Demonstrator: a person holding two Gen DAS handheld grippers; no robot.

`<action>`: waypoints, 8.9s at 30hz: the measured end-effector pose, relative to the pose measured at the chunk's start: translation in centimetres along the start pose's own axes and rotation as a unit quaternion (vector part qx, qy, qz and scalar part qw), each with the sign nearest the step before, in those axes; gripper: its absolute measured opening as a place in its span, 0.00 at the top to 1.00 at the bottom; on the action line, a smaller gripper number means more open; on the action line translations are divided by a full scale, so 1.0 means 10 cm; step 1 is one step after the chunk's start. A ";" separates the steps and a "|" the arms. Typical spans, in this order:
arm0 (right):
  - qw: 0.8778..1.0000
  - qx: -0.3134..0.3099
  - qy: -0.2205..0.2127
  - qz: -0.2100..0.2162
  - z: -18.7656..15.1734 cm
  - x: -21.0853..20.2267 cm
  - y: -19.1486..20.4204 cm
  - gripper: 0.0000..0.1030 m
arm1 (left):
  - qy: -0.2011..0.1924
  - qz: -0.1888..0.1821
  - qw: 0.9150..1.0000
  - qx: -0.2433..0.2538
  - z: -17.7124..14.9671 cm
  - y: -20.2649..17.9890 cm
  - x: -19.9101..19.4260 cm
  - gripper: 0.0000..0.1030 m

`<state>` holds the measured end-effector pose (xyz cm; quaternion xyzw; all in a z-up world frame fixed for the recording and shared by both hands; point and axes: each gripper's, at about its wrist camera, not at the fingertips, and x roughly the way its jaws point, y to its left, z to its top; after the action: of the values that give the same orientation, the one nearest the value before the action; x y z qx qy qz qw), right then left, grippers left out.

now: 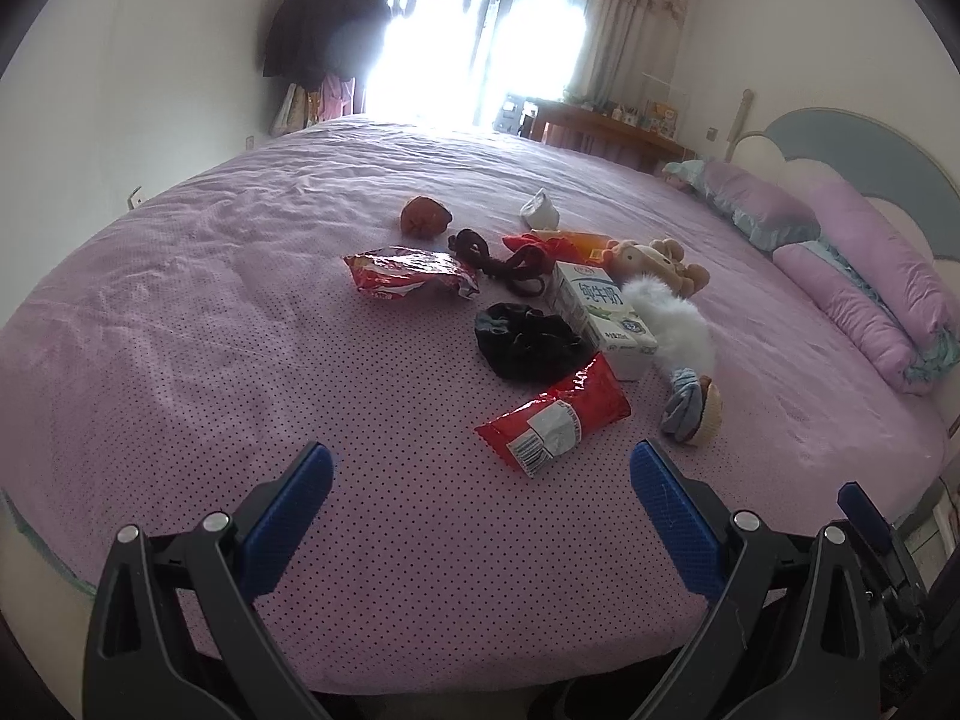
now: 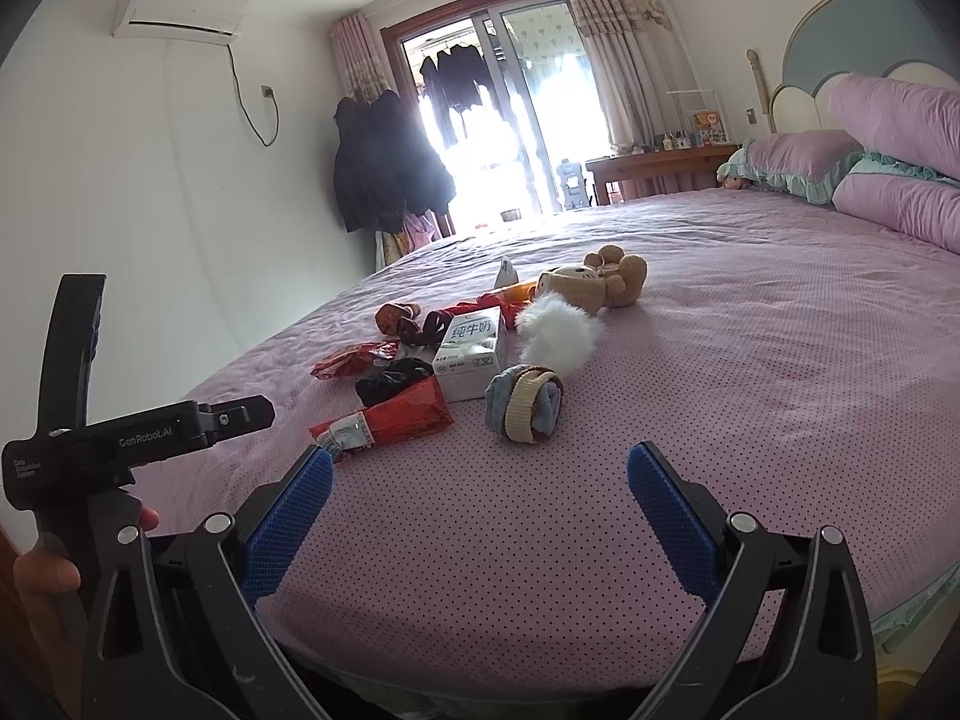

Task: Collect trash
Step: 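Move both tools toward the items scattered on the pink bed, then grasp the red snack bag with the left tool while the right tool grasps the knit hat, then carry both items over the yellow bin and open both tools to drop them, then move both empty tools back over the bed, then grasp the black cloth on the bed with the left tool, then grasp the white milk carton with the right tool while the left tool holds the black cloth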

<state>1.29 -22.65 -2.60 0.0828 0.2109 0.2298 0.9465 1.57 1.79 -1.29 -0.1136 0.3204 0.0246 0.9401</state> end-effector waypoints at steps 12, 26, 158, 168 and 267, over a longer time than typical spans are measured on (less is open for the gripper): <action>1.000 0.003 0.003 -0.003 -0.02 0.07 -0.04 0.08 | -0.054 -0.034 0.998 0.018 0.02 -0.02 -0.15 0.04; 0.999 0.006 -0.004 -0.045 0.05 0.14 -0.19 0.08 | -0.096 -0.067 0.991 0.072 0.03 -0.03 -0.18 0.04; 0.908 0.221 0.146 -0.325 -1.72 -2.04 -2.18 0.35 | 0.201 -0.390 0.815 0.378 -2.06 -3.65 0.34 0.68; 0.896 0.234 0.077 -0.369 -1.65 -2.61 -2.27 0.27 | 0.262 -0.391 0.785 0.402 -2.56 -3.92 0.49 0.68; 0.996 -0.025 0.041 0.073 0.48 1.05 0.16 0.08 | -0.028 -0.041 0.999 0.002 0.51 0.40 0.75 0.74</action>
<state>11.22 -16.59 -1.66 0.0650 0.2371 0.3067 0.9195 10.06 6.65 -2.69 -0.1240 0.2890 -0.0117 0.9492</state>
